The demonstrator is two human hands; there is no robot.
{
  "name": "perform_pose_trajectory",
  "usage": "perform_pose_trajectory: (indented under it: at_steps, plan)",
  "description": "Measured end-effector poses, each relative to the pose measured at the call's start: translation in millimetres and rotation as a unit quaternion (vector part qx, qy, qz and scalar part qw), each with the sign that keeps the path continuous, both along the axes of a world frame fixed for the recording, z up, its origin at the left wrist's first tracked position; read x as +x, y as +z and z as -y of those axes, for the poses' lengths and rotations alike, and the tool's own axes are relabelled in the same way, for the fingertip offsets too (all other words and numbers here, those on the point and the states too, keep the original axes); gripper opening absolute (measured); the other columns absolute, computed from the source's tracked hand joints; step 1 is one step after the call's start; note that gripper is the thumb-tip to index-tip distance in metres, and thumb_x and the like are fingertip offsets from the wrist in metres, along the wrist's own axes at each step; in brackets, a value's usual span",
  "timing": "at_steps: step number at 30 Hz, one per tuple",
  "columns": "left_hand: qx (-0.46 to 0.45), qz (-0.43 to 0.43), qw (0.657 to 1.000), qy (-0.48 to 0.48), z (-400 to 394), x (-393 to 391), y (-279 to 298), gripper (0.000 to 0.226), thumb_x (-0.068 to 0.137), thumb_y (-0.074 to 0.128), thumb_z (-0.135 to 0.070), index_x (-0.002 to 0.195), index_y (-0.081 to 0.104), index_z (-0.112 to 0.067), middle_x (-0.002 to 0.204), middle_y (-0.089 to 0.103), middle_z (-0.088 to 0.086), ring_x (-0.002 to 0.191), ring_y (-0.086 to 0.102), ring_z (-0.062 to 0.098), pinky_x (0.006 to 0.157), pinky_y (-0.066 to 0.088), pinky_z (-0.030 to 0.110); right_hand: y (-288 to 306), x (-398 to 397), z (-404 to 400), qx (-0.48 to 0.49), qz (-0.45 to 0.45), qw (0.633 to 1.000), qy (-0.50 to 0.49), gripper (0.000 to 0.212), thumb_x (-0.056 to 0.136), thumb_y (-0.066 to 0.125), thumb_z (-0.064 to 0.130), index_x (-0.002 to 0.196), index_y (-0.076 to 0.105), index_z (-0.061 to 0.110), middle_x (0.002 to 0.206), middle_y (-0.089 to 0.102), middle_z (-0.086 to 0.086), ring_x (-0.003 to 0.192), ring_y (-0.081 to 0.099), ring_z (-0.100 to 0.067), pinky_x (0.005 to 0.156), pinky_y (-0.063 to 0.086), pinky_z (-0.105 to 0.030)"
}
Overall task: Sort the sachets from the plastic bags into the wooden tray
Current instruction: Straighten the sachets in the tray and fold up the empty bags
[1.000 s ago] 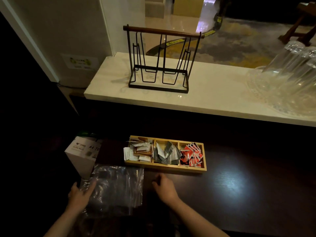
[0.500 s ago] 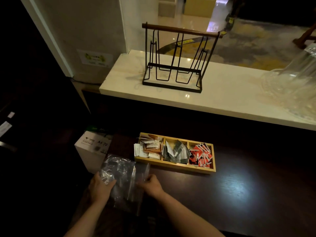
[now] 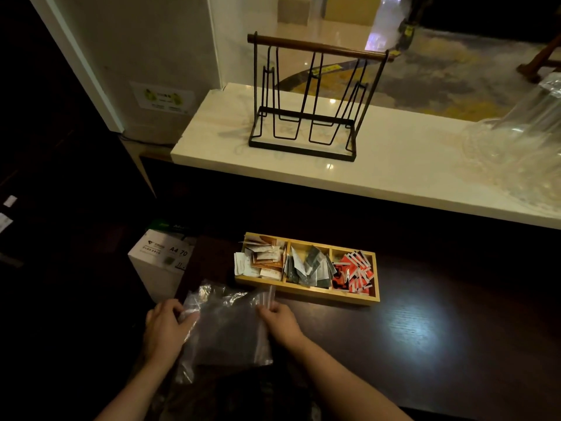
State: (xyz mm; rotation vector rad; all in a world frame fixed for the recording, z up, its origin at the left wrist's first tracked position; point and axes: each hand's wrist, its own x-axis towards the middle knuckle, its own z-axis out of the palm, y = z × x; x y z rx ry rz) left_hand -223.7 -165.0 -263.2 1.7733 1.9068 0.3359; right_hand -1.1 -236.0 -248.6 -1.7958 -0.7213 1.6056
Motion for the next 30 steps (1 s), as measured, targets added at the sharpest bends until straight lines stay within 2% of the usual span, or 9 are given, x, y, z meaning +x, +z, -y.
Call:
perform_pose_trajectory:
  at_steps: [4, 7, 10, 14, 19, 22, 25, 27, 30]
  plan:
    - [-0.038, 0.115, 0.987, -0.104, -8, 17, 31, 0.081, 0.071, 0.079, -0.032, 0.140, 0.038, -0.020, 0.149, 0.034, 0.001, 0.138, 0.029, 0.023, 0.110, 0.033, 0.046, 41, 20, -8, 0.060, -0.048, 0.993, 0.092, 0.011, 0.094, 0.053, 0.026, 0.097, 0.062, 0.020, 0.089, 0.068, 0.003, 0.079, 0.067, -0.008, 0.074, 0.055, -0.023]
    - [-0.164, 0.195, 0.937, -0.239, -18, 38, 64, 0.100, 0.060, 0.082, -0.046, 0.142, 0.024, -0.045, 0.149, 0.024, -0.012, 0.137, 0.025, 0.010, 0.113, 0.030, 0.042, 68, 34, -22, 0.099, -0.015, 0.973, 0.209, 0.013, 0.092, 0.057, 0.029, 0.096, 0.064, 0.018, 0.086, 0.067, 0.002, 0.075, 0.066, -0.008, 0.077, 0.054, -0.025]
    - [-0.285, 0.227, 0.876, -0.317, -21, 59, 93, 0.089, 0.056, 0.082, -0.052, 0.130, 0.033, -0.049, 0.137, 0.046, -0.016, 0.124, 0.047, 0.000, 0.107, 0.040, 0.029, 85, 44, -34, 0.120, 0.021, 0.959, 0.256, 0.022, 0.087, 0.060, 0.038, 0.093, 0.066, 0.019, 0.090, 0.070, -0.013, 0.079, 0.067, -0.032, 0.081, 0.054, -0.044]
    - [-0.308, 0.298, 0.856, -0.288, -15, 75, 110, 0.060, 0.072, 0.078, -0.018, 0.124, 0.051, -0.030, 0.120, 0.067, -0.007, 0.114, 0.060, 0.004, 0.101, 0.047, 0.029, 105, 65, -42, 0.127, -0.029, 0.977, 0.169, 0.019, 0.089, 0.062, 0.030, 0.097, 0.067, 0.013, 0.089, 0.070, -0.005, 0.079, 0.068, -0.017, 0.081, 0.055, -0.035]
    - [-0.332, 0.401, 0.829, -0.202, 11, 92, 113, 0.061, 0.062, 0.084, -0.034, 0.116, 0.060, -0.018, 0.110, 0.072, 0.001, 0.104, 0.068, 0.018, 0.082, 0.054, 0.029, 110, 80, -36, 0.106, -0.133, 0.982, 0.078, 0.049, 0.090, 0.054, 0.046, 0.121, 0.059, 0.008, 0.111, 0.067, -0.011, 0.097, 0.067, -0.020, 0.089, 0.054, -0.035]
    - [-0.298, 0.445, 0.840, -0.090, 19, 98, 105, 0.079, 0.037, 0.088, -0.052, 0.105, 0.066, -0.018, 0.099, 0.075, 0.006, 0.097, 0.070, 0.025, 0.081, 0.055, 0.040, 111, 86, -24, 0.085, -0.298, 0.949, -0.058, 0.061, 0.094, 0.032, 0.056, 0.122, 0.060, 0.008, 0.115, 0.068, -0.013, 0.111, 0.062, -0.027, 0.095, 0.049, -0.039]
    - [-0.253, 0.488, 0.835, -0.006, 18, 95, 100, 0.048, 0.055, 0.083, -0.044, 0.093, 0.069, -0.017, 0.089, 0.076, 0.004, 0.090, 0.071, 0.026, 0.076, 0.056, 0.040, 94, 87, -8, 0.095, -0.413, 0.899, -0.109, 0.079, 0.092, 0.019, 0.064, 0.138, 0.044, 0.005, 0.144, 0.044, -0.022, 0.135, 0.040, -0.034, 0.114, 0.029, -0.045]
    - [-0.229, 0.490, 0.841, 0.016, 19, 96, 102, 0.026, 0.081, 0.066, -0.030, 0.101, 0.065, -0.016, 0.090, 0.075, 0.004, 0.089, 0.071, 0.022, 0.073, 0.055, 0.034, 85, 81, 2, 0.078, -0.414, 0.898, -0.126, 0.075, 0.091, 0.027, 0.064, 0.140, 0.042, 0.009, 0.146, 0.041, -0.018, 0.128, 0.049, -0.029, 0.108, 0.039, -0.041]
    - [-0.185, 0.419, 0.889, 0.003, 25, 97, 104, 0.047, 0.085, 0.054, -0.039, 0.124, 0.052, -0.013, 0.117, 0.063, 0.001, 0.110, 0.060, 0.018, 0.094, 0.043, 0.037, 85, 67, 16, 0.073, -0.306, 0.947, -0.071, 0.050, 0.087, 0.049, 0.048, 0.130, 0.049, 0.022, 0.127, 0.058, -0.003, 0.102, 0.063, -0.015, 0.092, 0.046, -0.030]
